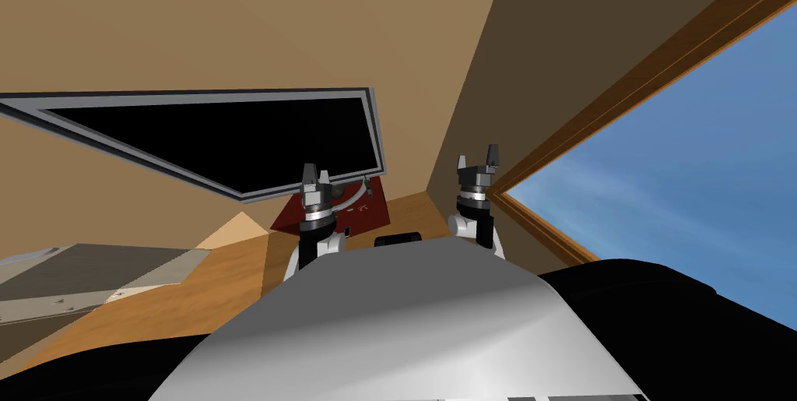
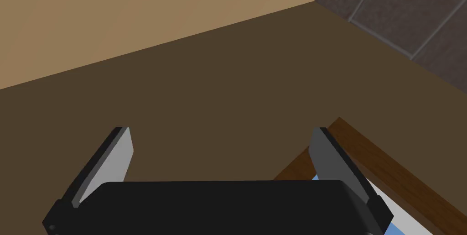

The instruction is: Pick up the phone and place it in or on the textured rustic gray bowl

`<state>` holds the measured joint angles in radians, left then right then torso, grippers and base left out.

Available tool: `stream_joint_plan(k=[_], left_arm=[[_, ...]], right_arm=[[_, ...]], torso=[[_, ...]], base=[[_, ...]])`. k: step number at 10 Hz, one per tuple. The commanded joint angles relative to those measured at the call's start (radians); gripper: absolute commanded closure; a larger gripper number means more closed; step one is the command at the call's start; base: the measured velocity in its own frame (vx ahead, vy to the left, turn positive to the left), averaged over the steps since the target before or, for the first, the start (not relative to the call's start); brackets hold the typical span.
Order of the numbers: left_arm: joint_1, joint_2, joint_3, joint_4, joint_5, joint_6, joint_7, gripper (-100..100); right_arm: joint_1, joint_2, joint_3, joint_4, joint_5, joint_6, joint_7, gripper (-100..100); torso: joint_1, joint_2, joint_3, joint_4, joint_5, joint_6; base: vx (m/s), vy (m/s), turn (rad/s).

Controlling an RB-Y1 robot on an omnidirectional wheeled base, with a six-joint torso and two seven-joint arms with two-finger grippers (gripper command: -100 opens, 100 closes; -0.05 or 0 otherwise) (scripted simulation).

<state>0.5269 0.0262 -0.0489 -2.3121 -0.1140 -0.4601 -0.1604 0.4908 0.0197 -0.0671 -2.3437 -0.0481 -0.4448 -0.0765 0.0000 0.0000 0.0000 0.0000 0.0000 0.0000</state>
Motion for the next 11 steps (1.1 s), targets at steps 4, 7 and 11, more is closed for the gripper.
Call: stream_joint_plan(k=[4,7,11], left_arm=[[-0.027,0.094,0.008,0.056,-0.035,0.044,-0.033,-100],[-0.051,0.135,0.014,0.122,-0.064,0.081,-0.059,-100],[-0.088,0.188,0.024,0.237,-0.111,0.139,-0.099,-100]], right_arm=[[0.000,0.000,0.000,0.000,0.000,0.000,0.000,0],[0.000,0.000,0.000,0.000,0.000,0.000,0.000,0],[0.000,0.000,0.000,0.000,0.000,0.000,0.000,0]], torso=[[-0.003,0.001,0.000,0.000,-0.001,0.000],[-0.005,0.000,0.000,0.000,-0.001,0.000],[-0.004,-0.001,-0.001,0.000,-0.001,0.000]], base=[[-0.007,-0.043,0.034],[0.002,-0.074,0.038],[0.012,-0.069,0.037]])
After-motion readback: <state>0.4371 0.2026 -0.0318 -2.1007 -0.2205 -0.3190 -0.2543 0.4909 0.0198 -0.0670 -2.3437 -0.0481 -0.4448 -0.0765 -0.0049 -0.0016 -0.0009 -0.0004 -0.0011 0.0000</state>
